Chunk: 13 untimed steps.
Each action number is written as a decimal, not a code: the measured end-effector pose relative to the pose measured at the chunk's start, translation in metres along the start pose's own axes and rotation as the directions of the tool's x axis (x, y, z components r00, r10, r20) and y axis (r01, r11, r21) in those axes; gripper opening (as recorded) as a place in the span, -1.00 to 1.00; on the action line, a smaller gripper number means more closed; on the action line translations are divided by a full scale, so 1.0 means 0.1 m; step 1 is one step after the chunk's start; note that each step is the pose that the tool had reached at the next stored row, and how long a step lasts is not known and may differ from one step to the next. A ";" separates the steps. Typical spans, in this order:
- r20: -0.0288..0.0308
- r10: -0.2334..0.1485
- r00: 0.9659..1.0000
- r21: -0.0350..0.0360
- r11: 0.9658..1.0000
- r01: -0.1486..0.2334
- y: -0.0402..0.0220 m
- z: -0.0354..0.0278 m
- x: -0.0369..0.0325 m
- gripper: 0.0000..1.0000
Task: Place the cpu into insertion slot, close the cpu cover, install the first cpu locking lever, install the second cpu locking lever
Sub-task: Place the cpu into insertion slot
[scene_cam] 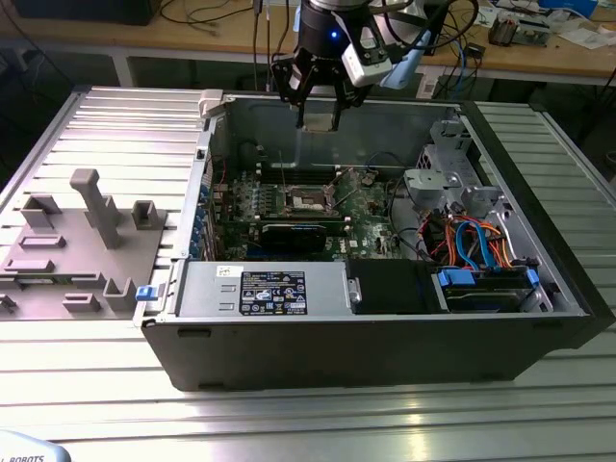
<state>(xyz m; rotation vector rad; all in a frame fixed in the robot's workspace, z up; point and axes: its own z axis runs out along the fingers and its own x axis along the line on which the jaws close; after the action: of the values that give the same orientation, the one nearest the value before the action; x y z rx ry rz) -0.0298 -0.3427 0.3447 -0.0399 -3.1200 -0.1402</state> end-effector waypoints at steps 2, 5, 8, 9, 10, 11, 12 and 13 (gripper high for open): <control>0.000 0.000 1.000 0.000 1.000 0.000 0.000 0.005 0.000 0.09; 0.000 0.000 1.000 0.000 1.000 0.000 -0.002 0.019 0.000 0.09; 0.000 0.000 1.000 0.000 1.000 0.000 -0.003 0.034 0.000 0.09; 0.000 0.000 1.000 0.000 1.000 0.000 -0.004 0.036 0.000 0.09; 0.000 0.000 1.000 0.000 1.000 0.000 -0.004 0.039 0.000 0.09; 0.000 0.000 1.000 0.000 1.000 0.000 -0.004 0.042 -0.001 0.09; 0.000 0.000 1.000 0.000 1.000 0.000 -0.004 0.043 -0.001 0.09; 0.000 0.000 1.000 0.000 1.000 0.000 -0.004 0.045 -0.001 0.09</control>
<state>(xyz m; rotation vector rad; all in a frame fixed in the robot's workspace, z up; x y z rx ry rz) -0.0298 -0.3427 0.3402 -0.0401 -3.1200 -0.1395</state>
